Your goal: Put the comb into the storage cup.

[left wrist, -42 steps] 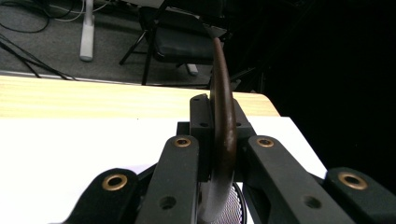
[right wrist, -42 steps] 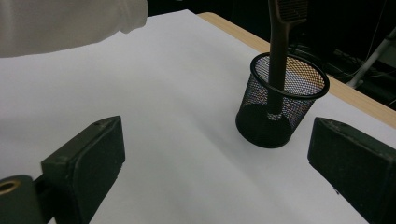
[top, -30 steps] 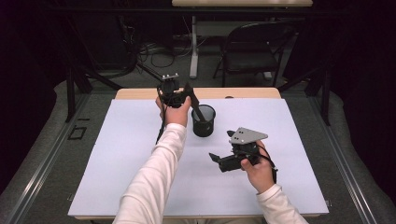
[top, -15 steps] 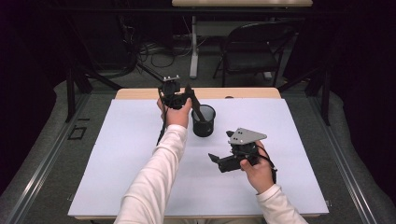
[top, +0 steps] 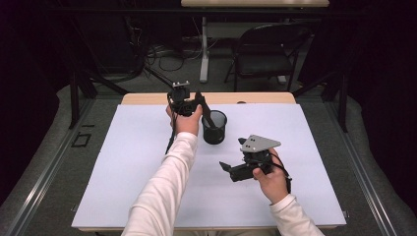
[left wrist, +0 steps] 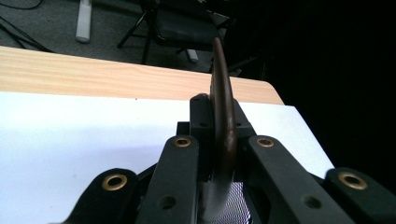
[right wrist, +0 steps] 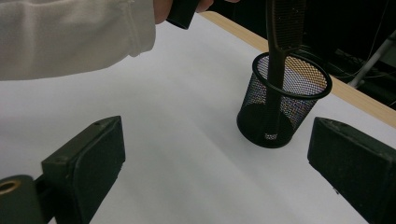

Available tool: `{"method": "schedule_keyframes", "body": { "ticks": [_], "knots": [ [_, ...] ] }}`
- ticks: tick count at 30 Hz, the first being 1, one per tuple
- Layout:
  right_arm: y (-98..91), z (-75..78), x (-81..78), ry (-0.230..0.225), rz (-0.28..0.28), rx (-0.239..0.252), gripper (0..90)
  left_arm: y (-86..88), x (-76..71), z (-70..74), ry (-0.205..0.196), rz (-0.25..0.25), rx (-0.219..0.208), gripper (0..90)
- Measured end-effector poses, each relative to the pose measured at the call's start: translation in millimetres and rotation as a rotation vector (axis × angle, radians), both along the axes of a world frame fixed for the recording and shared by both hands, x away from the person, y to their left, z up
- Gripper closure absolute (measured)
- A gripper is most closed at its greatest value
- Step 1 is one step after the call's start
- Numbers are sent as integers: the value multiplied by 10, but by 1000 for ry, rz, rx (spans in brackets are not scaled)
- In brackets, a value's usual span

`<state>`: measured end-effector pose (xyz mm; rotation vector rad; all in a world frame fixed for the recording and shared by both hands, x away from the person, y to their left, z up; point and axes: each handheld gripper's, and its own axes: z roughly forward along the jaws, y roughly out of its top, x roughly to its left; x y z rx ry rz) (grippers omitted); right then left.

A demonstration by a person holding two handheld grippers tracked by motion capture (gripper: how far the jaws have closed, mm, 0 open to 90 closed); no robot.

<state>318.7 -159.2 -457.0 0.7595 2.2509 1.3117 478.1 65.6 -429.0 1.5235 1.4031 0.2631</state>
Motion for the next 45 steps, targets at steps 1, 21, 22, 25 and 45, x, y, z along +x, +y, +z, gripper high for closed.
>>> {"method": "schedule_keyframes", "body": {
  "ticks": [1, 21, 22, 25, 45],
  "knots": [
    [-1, 1, 0, 1, 1, 1, 40, 2, 3, -6, 0, 1, 0, 856],
    [6, -8, 3, 2, 1, -6, 40, 140, 32, -83, 31, 43, -34, 850],
    [6, -8, 3, 2, 1, -6, 40, 140, 32, -83, 31, 43, -34, 849],
    [5, -9, 4, 2, 1, -6, 40, 162, 36, -93, 34, 49, -32, 846],
    [7, -9, 3, 4, 1, -6, 49, 205, 34, -129, 33, 73, -29, 830]
  ]
}}
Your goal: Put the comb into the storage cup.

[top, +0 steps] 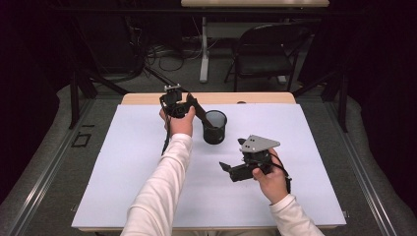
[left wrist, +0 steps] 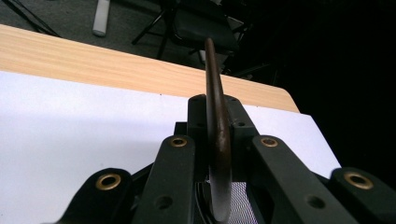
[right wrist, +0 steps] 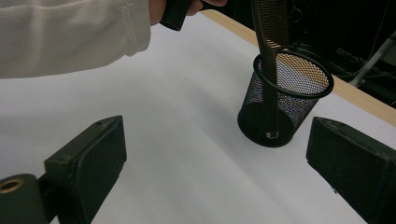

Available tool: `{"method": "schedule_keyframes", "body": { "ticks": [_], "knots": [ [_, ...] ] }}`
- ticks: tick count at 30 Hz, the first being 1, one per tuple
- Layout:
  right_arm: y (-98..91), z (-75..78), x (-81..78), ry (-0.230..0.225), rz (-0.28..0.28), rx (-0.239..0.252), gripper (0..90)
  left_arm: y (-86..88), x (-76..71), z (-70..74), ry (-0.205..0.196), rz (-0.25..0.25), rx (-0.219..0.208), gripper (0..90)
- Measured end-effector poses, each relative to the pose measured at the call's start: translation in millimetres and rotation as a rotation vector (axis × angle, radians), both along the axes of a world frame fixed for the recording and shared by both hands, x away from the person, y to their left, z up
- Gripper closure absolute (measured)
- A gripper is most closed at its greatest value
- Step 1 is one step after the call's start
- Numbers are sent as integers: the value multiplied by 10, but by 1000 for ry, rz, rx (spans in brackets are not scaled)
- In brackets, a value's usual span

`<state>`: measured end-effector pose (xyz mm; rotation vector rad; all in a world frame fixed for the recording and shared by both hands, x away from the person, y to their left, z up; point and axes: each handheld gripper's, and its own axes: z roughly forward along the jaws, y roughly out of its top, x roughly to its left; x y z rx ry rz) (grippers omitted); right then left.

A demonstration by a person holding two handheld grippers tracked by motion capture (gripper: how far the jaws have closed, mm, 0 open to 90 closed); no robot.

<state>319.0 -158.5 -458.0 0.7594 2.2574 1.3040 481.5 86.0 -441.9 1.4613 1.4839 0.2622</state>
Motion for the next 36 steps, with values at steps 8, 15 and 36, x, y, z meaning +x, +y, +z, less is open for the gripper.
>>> {"method": "schedule_keyframes", "body": {
  "ticks": [8, 15, 36],
  "knots": [
    [-6, 2, 1, -2, 0, 1, 50, 11, -7, 7, -4, 5, 4, 817],
    [2, -2, 1, -1, 0, -1, 50, 16, -11, 15, -10, 10, 0, 790],
    [10, -12, 4, -1, 3, -6, 50, 77, -19, 58, -25, 35, 0, 597]
  ]
}}
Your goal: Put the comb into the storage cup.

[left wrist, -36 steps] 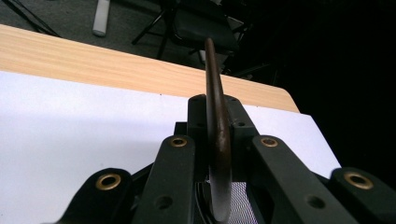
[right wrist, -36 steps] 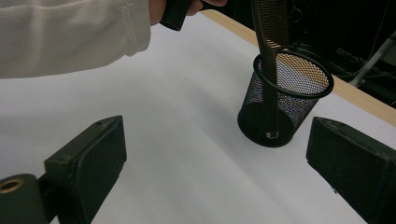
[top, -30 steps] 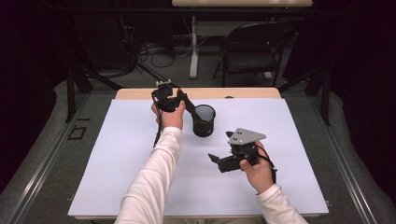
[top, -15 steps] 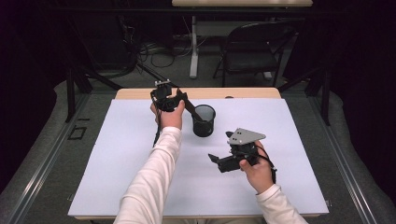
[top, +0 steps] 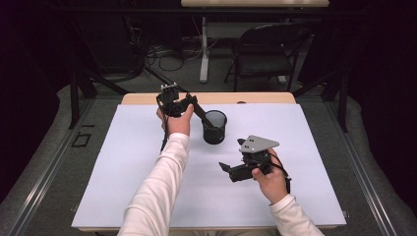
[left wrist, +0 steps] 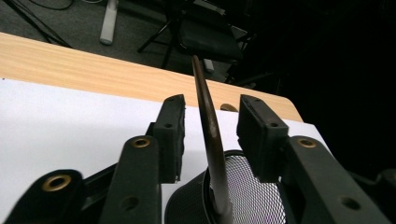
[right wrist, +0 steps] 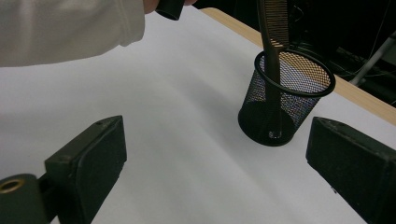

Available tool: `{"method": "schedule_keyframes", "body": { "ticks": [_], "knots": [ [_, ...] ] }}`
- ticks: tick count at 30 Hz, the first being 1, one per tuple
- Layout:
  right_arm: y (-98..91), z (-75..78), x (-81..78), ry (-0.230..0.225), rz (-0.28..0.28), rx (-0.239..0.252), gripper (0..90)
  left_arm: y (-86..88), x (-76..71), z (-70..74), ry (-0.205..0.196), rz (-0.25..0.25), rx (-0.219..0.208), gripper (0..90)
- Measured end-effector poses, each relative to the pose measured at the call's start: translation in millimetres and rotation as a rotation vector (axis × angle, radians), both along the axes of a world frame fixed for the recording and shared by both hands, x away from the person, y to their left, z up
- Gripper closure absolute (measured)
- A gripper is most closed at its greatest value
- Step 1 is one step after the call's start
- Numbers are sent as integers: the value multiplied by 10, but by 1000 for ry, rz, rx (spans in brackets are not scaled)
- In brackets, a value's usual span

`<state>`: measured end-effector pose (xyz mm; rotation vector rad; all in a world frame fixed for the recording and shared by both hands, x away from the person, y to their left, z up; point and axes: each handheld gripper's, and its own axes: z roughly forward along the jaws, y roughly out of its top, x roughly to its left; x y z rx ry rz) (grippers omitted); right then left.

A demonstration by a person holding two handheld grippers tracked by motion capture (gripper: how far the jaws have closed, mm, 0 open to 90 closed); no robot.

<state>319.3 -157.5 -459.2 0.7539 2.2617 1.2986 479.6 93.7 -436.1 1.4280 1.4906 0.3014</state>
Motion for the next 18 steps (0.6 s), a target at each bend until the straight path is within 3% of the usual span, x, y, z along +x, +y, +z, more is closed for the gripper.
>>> {"method": "schedule_keyframes", "body": {
  "ticks": [18],
  "knots": [
    [3, -11, 3, 4, -1, -5, 50, 113, -40, 92, -52, 52, 15, 401]
  ]
}}
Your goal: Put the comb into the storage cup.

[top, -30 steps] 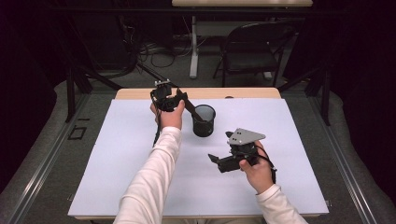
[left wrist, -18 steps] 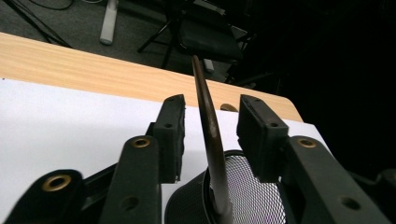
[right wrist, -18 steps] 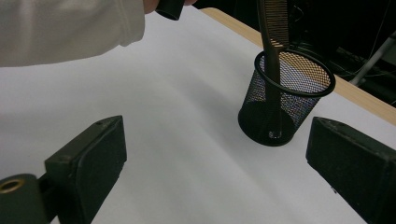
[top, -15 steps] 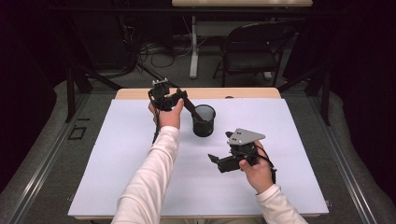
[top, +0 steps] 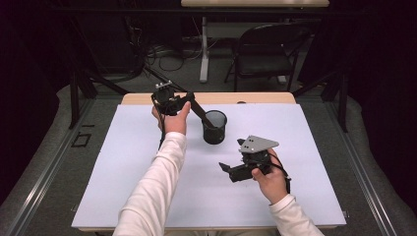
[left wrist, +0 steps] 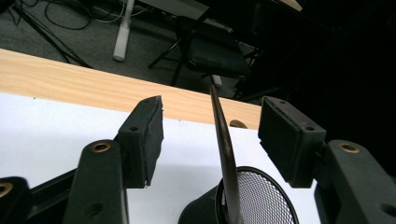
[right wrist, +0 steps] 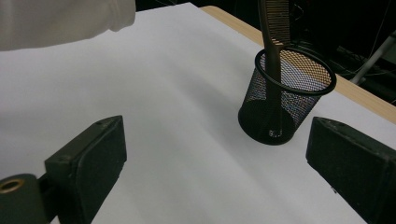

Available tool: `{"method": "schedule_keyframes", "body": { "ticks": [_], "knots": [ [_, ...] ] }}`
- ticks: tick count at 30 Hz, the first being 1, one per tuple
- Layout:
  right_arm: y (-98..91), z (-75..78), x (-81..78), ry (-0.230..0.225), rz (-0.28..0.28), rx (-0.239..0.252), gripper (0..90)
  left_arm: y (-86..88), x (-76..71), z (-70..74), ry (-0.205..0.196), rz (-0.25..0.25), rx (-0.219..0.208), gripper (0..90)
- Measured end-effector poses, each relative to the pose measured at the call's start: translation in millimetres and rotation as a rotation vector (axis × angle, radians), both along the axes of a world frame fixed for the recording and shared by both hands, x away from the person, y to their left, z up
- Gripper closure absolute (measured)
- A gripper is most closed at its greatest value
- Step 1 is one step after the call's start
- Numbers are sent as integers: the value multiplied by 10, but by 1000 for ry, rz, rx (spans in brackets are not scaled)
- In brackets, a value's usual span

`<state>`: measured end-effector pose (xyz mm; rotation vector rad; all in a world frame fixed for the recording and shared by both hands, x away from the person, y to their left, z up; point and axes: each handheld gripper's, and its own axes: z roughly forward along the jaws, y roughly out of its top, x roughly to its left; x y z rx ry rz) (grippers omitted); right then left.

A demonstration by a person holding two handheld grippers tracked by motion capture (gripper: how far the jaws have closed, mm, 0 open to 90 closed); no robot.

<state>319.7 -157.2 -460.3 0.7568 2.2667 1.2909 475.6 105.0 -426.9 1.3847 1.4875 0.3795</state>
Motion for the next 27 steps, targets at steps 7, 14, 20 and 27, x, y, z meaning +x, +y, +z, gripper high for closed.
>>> {"method": "schedule_keyframes", "body": {
  "ticks": [7, 14, 20, 27],
  "knots": [
    [-5, -1, 2, 0, 0, -2, 50, 56, -36, 63, -30, 11, 13, 354],
    [-6, -2, 3, 0, -3, -4, 50, 123, -71, 119, -50, 20, 37, 339],
    [-8, -5, 8, -1, -4, -7, 51, 149, -93, 156, -71, -2, 61, 332],
    [-7, -8, 8, -2, -2, -9, 51, 155, -114, 180, -76, -41, 97, 332]
  ]
}}
